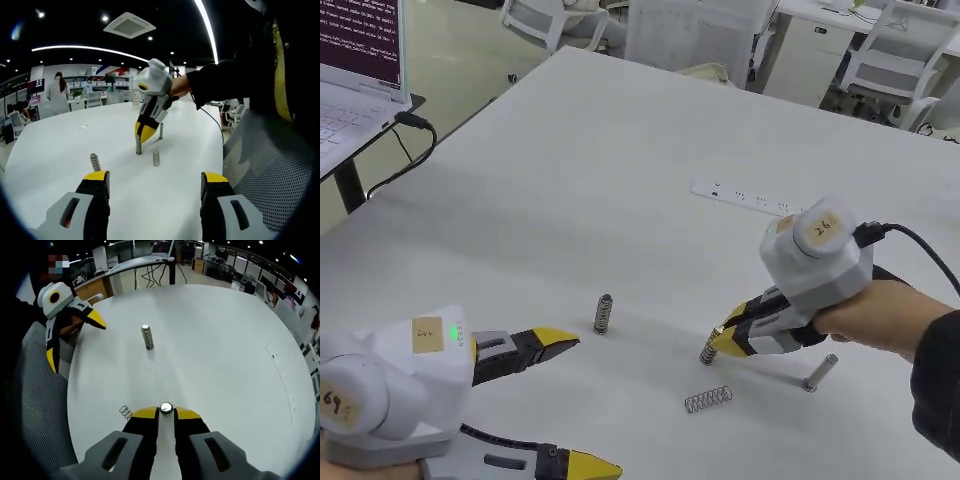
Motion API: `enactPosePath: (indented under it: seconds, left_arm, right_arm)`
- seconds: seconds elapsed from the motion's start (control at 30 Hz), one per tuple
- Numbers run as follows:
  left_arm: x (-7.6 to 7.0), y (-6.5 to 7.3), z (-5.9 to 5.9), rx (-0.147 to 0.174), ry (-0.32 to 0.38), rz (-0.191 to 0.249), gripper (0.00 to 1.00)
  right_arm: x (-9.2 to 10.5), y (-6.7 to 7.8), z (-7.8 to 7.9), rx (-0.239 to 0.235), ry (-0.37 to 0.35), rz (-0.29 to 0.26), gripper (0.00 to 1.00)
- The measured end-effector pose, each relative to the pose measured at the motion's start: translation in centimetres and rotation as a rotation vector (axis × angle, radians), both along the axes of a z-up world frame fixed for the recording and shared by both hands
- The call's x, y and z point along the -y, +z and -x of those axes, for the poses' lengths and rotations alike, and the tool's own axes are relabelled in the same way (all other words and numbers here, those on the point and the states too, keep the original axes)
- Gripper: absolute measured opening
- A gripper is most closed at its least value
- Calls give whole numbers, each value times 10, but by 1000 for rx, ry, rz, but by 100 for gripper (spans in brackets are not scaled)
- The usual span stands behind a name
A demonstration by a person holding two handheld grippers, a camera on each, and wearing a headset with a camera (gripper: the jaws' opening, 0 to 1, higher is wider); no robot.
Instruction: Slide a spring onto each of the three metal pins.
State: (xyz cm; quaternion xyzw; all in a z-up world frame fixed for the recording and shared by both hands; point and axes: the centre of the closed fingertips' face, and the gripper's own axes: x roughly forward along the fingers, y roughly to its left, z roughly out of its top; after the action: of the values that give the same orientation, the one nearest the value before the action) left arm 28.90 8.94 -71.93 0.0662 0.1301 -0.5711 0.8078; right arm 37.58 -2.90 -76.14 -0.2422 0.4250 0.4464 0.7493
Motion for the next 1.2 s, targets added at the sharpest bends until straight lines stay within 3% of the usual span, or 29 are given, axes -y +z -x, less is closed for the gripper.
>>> enactPosePath:
  seconds: [0.57,1.2]
  left_arm:
    - [2,1,2,7,-11,-6,70]
    - [1,3,2,16,-7,-14,68]
  right_arm:
    - [18,-4,12,-28,-37,2,11]
    - [14,-3,33,-58,28,-29,14]
